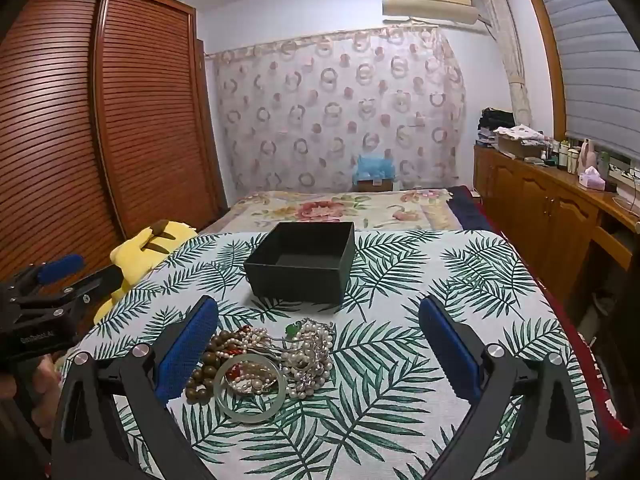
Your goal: Organize jewelry
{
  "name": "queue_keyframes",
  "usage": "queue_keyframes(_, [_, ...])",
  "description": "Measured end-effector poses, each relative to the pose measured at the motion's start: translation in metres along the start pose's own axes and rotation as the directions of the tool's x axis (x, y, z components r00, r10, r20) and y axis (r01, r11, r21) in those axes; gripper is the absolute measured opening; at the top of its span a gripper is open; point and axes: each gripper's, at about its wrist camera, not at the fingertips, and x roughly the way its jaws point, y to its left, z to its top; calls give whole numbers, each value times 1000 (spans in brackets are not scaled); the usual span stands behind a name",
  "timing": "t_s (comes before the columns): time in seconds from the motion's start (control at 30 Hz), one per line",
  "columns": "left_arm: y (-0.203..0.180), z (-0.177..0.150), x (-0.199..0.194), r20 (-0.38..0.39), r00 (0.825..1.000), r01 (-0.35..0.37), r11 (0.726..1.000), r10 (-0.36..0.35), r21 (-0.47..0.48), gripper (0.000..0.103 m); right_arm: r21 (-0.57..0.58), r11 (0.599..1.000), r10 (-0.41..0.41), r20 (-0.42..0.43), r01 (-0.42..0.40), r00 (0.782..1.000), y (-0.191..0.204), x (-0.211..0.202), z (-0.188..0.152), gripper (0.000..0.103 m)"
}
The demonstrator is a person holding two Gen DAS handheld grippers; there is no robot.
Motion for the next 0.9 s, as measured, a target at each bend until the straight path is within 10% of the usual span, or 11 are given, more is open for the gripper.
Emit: queue_keyframes(0.9, [0,0,-1,9,1000,3,1000,-3,-5,96,2,1000,2,3,-2,1000,1,0,4,101])
